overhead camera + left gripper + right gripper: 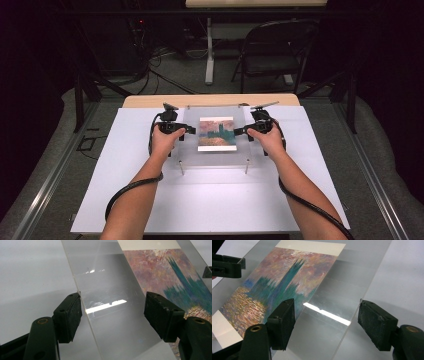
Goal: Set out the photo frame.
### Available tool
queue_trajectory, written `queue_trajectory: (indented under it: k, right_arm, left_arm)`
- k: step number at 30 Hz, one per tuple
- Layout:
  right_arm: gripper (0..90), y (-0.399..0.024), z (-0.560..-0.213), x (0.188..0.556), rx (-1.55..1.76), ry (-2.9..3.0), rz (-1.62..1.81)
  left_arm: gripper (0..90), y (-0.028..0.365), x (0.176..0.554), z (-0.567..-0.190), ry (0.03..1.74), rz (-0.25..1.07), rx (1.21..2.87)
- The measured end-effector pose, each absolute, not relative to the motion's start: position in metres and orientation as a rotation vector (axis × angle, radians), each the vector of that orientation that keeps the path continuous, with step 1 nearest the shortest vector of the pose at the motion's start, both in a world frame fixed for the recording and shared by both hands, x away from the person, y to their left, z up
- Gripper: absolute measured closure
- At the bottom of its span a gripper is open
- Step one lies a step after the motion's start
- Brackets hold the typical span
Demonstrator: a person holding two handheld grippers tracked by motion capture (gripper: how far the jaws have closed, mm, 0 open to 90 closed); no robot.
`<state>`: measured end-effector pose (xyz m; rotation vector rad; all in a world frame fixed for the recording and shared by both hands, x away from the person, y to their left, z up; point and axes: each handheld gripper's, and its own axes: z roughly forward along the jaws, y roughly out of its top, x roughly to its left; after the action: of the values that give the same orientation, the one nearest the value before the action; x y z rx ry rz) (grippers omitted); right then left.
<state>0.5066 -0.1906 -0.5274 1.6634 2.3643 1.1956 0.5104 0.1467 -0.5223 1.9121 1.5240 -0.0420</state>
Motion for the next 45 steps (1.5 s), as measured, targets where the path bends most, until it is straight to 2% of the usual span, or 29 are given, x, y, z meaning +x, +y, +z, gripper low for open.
queue_trajectory:
  k: [18,45]
  right_arm:
    - [30.4,-0.186,-0.499,0.486,1.483,2.357,1.152]
    - [39.2,-0.182,-0.461,0.446,1.265,2.350,1.041]
  left_arm:
    - [41.8,0.152,0.492,-0.494,1.471,0.036,1.904]
    - [55.3,0.158,0.460,-0.454,1.387,0.117,1.966]
